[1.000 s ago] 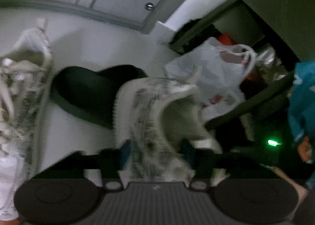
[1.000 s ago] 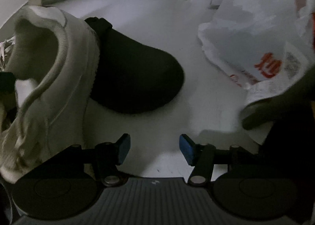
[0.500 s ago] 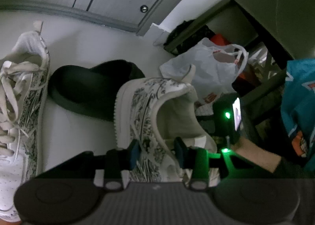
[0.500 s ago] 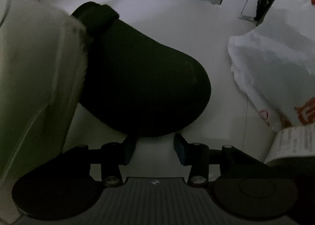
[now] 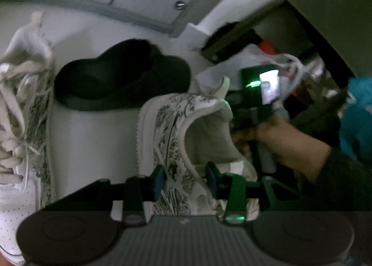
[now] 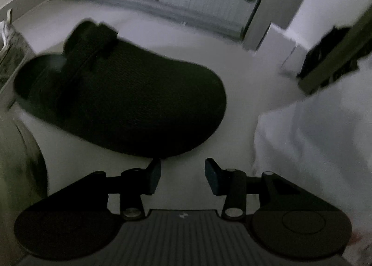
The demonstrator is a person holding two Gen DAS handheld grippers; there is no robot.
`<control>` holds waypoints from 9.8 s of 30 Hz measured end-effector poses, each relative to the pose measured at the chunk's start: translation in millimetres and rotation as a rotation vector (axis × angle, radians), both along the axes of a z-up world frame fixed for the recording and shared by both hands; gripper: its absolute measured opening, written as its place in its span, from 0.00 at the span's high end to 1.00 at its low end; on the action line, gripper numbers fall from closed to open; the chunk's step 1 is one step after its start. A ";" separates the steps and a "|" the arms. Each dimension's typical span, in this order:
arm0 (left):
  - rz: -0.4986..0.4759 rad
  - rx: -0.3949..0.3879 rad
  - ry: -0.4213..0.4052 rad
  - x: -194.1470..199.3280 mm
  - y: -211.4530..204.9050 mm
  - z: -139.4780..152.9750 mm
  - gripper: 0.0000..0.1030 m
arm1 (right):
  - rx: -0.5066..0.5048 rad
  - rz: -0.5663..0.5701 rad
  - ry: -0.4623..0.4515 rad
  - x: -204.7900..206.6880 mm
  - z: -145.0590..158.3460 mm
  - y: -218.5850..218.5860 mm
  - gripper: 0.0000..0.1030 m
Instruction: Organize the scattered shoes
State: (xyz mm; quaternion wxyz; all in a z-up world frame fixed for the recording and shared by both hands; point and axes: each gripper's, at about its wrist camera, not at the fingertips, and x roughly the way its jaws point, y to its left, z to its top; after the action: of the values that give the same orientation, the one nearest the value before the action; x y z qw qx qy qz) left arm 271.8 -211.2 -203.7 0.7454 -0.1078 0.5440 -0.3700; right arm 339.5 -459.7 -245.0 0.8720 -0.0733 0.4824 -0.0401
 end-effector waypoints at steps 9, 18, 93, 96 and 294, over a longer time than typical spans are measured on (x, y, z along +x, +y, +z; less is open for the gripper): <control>0.063 -0.004 0.040 16.3 0.4 -16.4 0.49 | 0.027 -0.041 0.033 -18.8 30.1 -0.5 0.26; 0.133 -0.023 0.007 1.5 15.7 -6.1 0.42 | 0.134 -0.098 0.079 -70.6 35.3 9.1 0.26; 0.517 -0.058 -0.057 -154.7 203.0 92.3 0.34 | 0.085 0.148 0.080 -301.4 251.0 159.2 0.14; 0.493 -0.002 -0.087 -166.3 204.2 90.1 0.33 | 0.145 0.202 0.015 -310.0 262.6 171.0 0.08; -0.293 -0.083 -0.517 -178.9 -3.5 236.4 0.90 | 0.234 0.106 0.026 -293.9 259.0 128.0 0.07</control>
State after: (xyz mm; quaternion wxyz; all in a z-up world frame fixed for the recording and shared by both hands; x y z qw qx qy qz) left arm 92.9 -214.8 32.7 0.7928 0.0393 0.3306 -0.5105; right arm 45.5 -331.7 14.0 0.8692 0.0030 0.4903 0.0638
